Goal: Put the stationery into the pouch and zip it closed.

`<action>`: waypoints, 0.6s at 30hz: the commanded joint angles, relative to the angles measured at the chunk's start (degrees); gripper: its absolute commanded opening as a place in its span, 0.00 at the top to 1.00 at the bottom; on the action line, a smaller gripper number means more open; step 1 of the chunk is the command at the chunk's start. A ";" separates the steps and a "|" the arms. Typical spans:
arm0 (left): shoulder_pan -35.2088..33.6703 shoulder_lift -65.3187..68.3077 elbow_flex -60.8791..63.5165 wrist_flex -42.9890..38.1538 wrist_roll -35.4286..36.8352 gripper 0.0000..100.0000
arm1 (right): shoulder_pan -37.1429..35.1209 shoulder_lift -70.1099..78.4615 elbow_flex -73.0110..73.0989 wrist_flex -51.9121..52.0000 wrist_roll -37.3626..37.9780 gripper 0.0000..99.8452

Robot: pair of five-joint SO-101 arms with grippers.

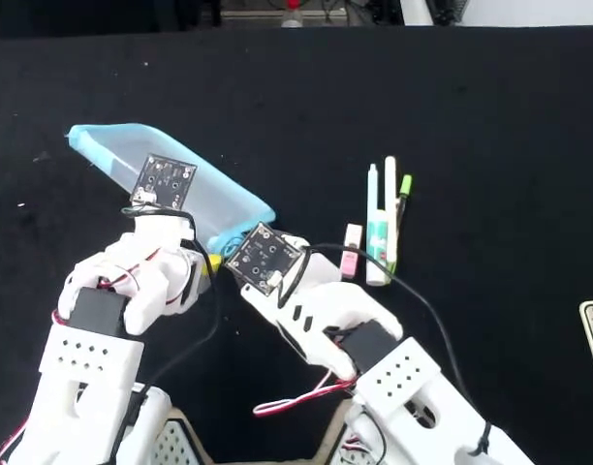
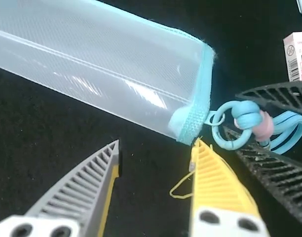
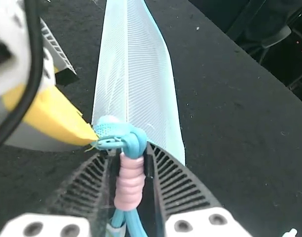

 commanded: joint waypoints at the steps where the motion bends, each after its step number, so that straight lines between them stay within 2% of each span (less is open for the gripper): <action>1: 1.80 -0.70 -2.95 0.53 0.26 0.76 | 0.62 0.22 -2.51 -1.49 0.26 0.99; 5: 4.70 -0.35 -2.86 0.44 0.35 0.76 | 0.62 0.22 -2.51 -1.49 0.26 0.99; 12: -0.13 -0.70 0.75 -5.80 0.35 0.76 | 0.53 0.22 -2.51 -1.41 0.26 0.99; 15: -0.75 -0.70 3.21 -9.41 0.35 0.76 | 0.53 0.22 -2.51 -1.41 0.26 0.99; 18: -0.75 -0.70 3.38 -9.76 0.35 0.76 | 0.53 0.22 -2.51 -1.41 0.26 0.99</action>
